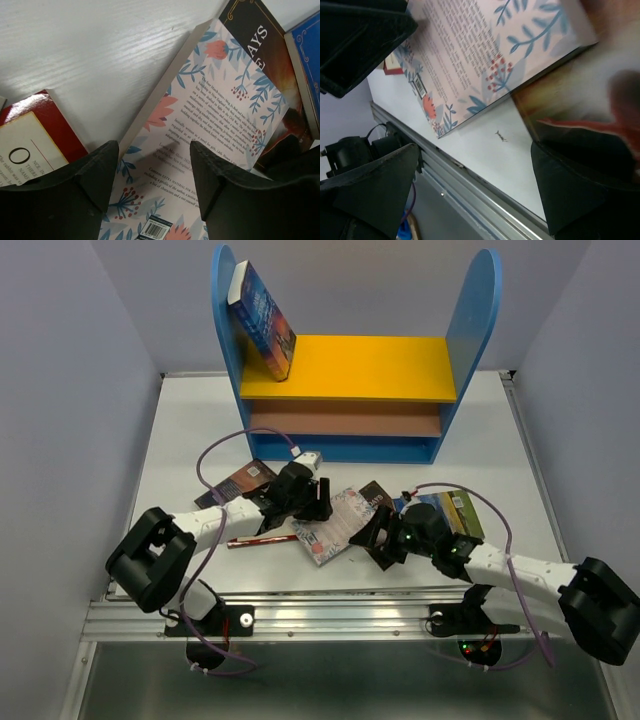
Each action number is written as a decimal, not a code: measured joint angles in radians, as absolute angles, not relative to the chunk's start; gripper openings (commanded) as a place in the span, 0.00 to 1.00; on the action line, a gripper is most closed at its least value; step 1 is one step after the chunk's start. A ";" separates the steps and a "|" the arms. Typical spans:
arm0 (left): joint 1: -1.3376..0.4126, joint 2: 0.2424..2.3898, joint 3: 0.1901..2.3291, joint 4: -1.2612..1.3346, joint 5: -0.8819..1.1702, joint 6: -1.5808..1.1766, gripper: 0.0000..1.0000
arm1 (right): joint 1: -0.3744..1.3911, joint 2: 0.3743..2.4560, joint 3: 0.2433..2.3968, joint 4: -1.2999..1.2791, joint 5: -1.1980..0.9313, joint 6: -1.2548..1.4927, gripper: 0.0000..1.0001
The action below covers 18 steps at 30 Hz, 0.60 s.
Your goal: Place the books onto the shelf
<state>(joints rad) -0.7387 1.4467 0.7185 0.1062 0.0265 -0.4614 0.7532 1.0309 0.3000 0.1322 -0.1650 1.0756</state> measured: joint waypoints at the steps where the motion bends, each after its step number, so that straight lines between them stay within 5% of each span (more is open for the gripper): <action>1: -0.739 1.451 0.712 0.112 0.033 -0.461 0.59 | 0.783 1.047 0.300 0.150 -0.149 1.095 1.00; 18: -0.731 1.432 0.599 0.222 0.019 -0.506 0.35 | 0.955 1.249 0.262 0.418 0.162 1.499 1.00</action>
